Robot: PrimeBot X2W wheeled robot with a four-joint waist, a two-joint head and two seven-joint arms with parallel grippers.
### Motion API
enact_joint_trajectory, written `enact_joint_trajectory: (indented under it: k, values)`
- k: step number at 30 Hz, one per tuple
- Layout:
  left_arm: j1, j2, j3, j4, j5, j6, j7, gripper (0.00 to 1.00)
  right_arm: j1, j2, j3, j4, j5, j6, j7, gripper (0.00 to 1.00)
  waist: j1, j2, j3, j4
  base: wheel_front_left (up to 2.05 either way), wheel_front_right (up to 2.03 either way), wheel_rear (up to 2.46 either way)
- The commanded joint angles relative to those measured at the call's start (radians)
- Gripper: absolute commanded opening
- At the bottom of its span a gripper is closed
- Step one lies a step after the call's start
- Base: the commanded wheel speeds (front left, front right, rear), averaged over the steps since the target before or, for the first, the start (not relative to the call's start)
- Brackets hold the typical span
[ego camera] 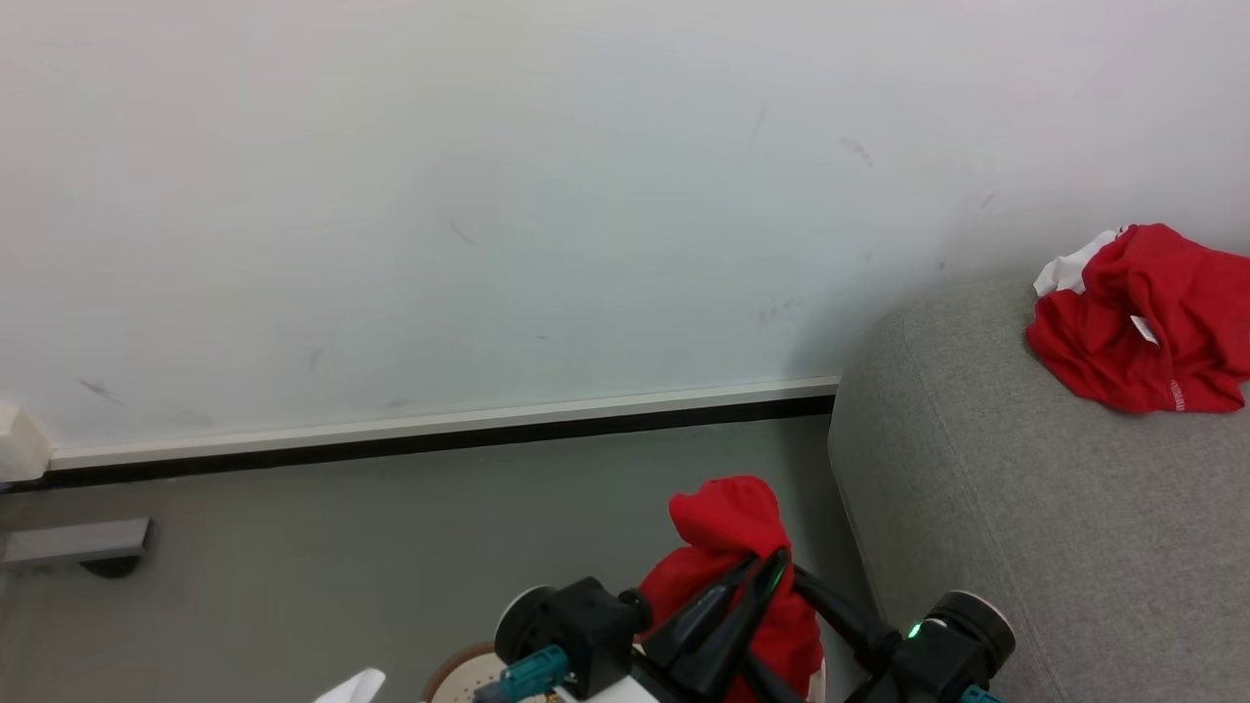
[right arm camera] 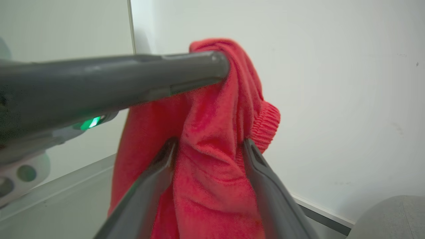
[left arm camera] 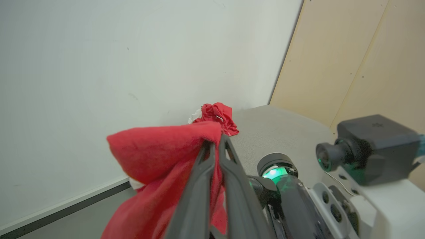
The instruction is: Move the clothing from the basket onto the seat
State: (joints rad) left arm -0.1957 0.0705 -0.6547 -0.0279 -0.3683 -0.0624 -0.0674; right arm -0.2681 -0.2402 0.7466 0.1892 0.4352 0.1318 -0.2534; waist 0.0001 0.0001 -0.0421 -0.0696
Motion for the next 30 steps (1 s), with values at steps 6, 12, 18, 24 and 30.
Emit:
enact_joint_trajectory:
  k: [6,12,18,24,30]
  values:
    - [-0.017,-0.007,-0.010,0.017,0.000,0.008,-0.007,0.00,-0.017,-0.005,0.003,0.033,0.038,-0.002,-0.007,0.00,-0.0001,-0.0001,0.004,-0.005,0.00,0.00,0.00]
    - [-0.006,0.009,-0.004,0.036,0.002,0.017,-0.016,0.38,-0.006,-0.020,-0.035,0.035,0.049,-0.002,-0.012,0.00,-0.0001,-0.0001,0.006,-0.012,0.00,0.00,0.00]
    - [0.011,0.016,-0.006,0.064,-0.002,0.019,-0.043,1.00,0.007,-0.040,-0.104,0.016,0.035,-0.002,-0.012,0.00,-0.0001,-0.0001,0.012,-0.042,0.00,0.00,0.00]
    - [0.011,0.018,-0.011,0.108,0.007,0.024,-0.067,1.00,0.022,-0.069,-0.183,-0.014,0.014,-0.002,-0.012,0.00,-0.0001,-0.0001,0.020,-0.100,0.00,0.00,0.00]
    - [0.008,0.013,-0.026,0.149,0.008,0.021,-0.089,1.00,0.041,-0.089,-0.246,-0.047,0.001,-0.002,-0.009,0.00,-0.0001,-0.0001,0.034,-0.173,0.00,0.00,0.00]
